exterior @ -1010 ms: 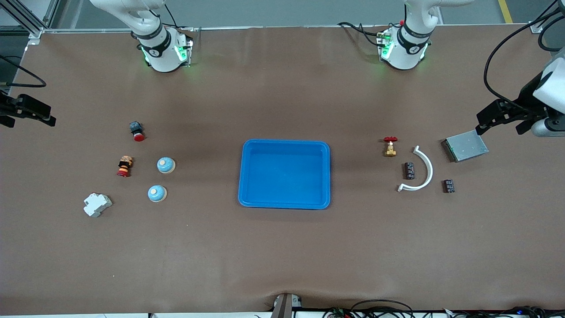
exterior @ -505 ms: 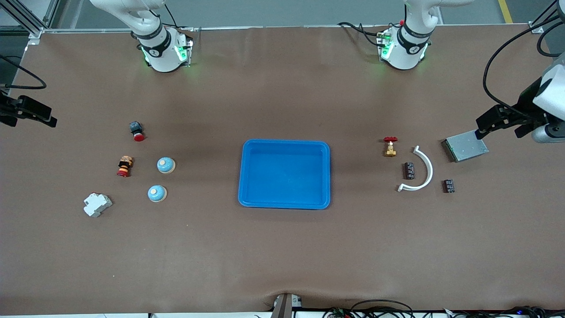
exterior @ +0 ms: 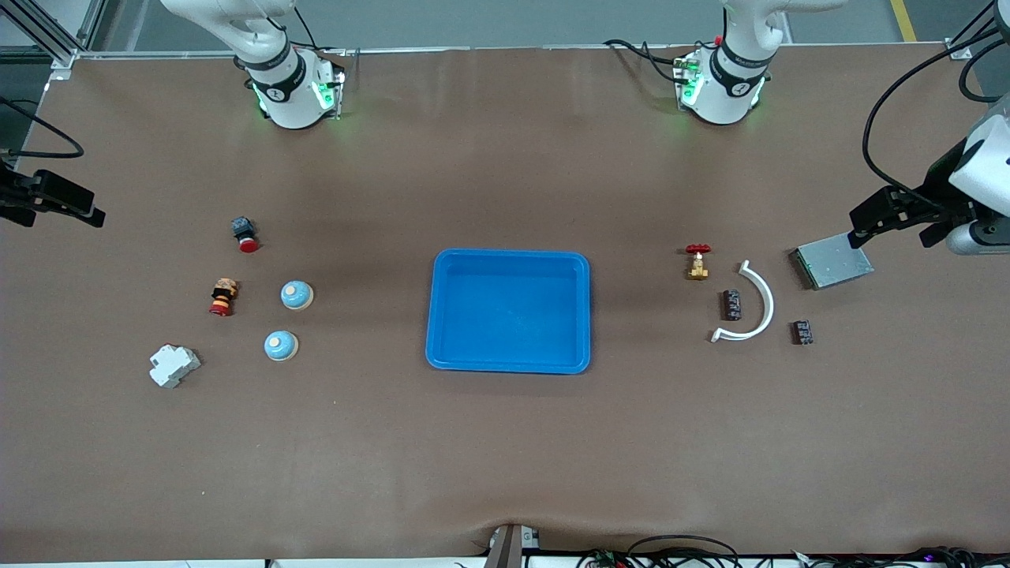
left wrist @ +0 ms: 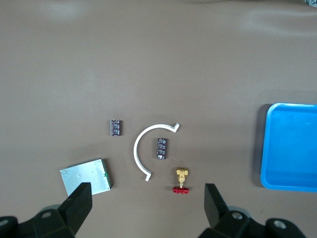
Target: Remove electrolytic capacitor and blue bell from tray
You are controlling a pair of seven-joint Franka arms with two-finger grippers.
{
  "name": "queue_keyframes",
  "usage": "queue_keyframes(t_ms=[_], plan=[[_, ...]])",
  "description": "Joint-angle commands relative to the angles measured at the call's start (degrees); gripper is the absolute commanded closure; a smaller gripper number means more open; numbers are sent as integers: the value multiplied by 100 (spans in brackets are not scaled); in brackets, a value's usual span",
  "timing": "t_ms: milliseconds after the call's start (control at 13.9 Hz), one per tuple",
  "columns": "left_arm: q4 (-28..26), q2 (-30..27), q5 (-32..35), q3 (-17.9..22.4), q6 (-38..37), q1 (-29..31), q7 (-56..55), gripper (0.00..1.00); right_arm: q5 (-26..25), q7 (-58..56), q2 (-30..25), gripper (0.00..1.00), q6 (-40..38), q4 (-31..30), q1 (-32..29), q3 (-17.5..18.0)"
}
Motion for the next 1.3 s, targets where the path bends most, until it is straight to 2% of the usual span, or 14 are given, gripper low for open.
queue_keyframes(t_ms=[0, 1226], plan=[[134, 54, 72, 4, -88, -24, 73, 0, 91, 89, -114, 0, -34, -57, 21, -44], [134, 36, 186, -31, -176, -7, 266, 0, 99, 98, -114, 0, 10, -66, 21, -44]])
